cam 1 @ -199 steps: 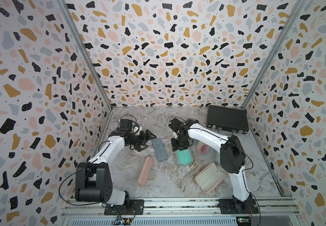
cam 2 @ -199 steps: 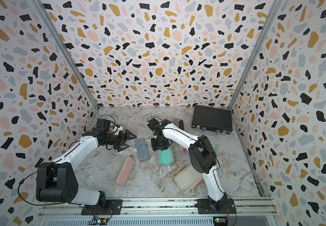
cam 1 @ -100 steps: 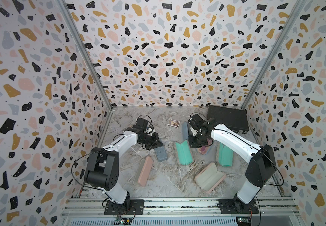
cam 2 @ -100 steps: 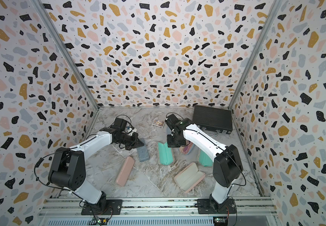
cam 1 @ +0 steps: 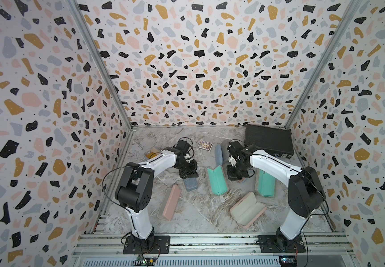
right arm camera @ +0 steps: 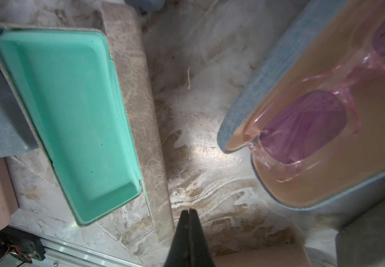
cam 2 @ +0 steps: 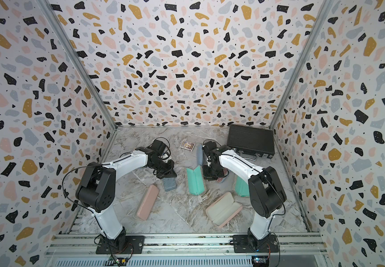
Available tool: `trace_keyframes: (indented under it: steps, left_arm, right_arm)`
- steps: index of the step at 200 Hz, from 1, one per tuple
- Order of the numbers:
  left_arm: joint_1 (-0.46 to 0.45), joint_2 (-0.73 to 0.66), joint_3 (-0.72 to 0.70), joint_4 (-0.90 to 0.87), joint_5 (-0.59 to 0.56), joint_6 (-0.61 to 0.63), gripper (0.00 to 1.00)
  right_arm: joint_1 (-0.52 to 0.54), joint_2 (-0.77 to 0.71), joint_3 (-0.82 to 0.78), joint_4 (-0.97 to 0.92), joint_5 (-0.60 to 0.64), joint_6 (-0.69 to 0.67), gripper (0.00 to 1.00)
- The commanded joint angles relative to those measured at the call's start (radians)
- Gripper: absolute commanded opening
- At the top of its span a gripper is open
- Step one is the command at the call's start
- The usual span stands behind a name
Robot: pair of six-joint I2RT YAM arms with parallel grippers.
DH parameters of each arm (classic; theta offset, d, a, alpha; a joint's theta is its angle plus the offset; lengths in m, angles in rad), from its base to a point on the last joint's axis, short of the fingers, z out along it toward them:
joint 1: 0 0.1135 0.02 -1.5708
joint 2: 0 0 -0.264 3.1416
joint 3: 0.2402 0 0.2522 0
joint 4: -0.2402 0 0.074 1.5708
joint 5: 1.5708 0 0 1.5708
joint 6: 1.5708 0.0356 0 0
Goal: Close the glasses case
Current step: Close the glasses case at the center of the board.
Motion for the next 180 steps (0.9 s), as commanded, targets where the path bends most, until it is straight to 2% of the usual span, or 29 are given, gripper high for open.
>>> trace_keyframes:
  steps: [1, 59, 180]
  left_arm:
    - [-0.029, 0.037, 0.054, -0.066, -0.058, 0.028, 0.0]
    - [-0.082, 0.098, 0.107, -0.093, -0.082, 0.034, 0.0]
    - [-0.137, 0.159, 0.148, -0.045, -0.048, 0.017, 0.0]
  right_arm:
    - [-0.006, 0.013, -0.008, 0.008, -0.025, -0.032, 0.0]
    - [-0.01, 0.062, -0.023, 0.044, -0.061, -0.038, 0.0]
    - [0.005, 0.09, -0.008, 0.049, -0.138, -0.054, 0.0]
